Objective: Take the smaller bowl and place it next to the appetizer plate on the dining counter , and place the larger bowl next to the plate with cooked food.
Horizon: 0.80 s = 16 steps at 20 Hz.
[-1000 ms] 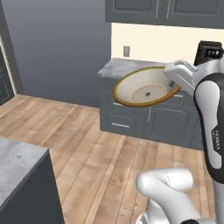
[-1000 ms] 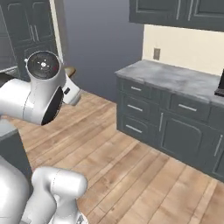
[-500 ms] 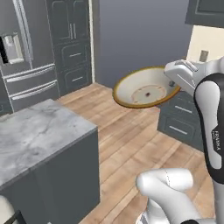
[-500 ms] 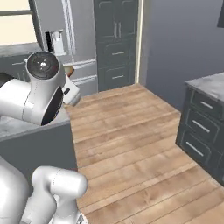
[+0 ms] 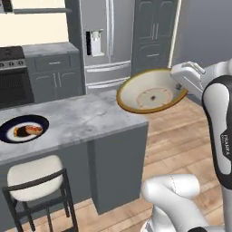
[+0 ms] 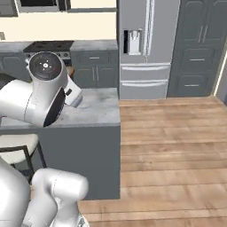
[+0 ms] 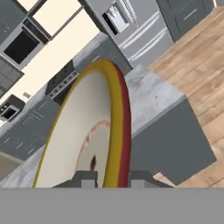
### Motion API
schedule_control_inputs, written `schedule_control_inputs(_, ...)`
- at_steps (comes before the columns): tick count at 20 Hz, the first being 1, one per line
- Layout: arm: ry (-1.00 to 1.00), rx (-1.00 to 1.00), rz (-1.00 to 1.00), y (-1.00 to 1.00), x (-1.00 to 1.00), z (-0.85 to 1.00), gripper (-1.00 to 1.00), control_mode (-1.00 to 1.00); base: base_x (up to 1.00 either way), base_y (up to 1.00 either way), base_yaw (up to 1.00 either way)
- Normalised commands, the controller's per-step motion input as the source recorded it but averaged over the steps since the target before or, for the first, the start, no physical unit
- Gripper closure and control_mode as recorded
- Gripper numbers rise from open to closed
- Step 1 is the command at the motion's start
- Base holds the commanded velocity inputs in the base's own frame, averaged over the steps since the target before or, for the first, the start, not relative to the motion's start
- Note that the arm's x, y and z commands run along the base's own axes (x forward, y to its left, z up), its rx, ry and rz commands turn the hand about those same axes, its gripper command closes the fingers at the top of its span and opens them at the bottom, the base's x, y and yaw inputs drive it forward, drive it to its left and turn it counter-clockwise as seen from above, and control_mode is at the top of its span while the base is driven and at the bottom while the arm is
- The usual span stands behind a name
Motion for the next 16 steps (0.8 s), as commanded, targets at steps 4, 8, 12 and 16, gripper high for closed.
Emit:
schedule_control_inputs(4,0.00,0.00,0.00,0.00,0.00,0.00,1.00,1.00,0.25,0.75,0.41)
schedule_control_inputs(8,0.00,0.00,0.00,0.00,0.00,0.00,1.00,1.00,0.64,0.87,0.35)
schedule_control_inputs(12,0.00,0.00,0.00,0.00,0.00,0.00,1.00,1.00,0.83,0.84,0.28)
schedule_control_inputs(16,0.00,0.00,0.00,0.00,0.00,0.00,1.00,1.00,0.72,0.46,0.12)
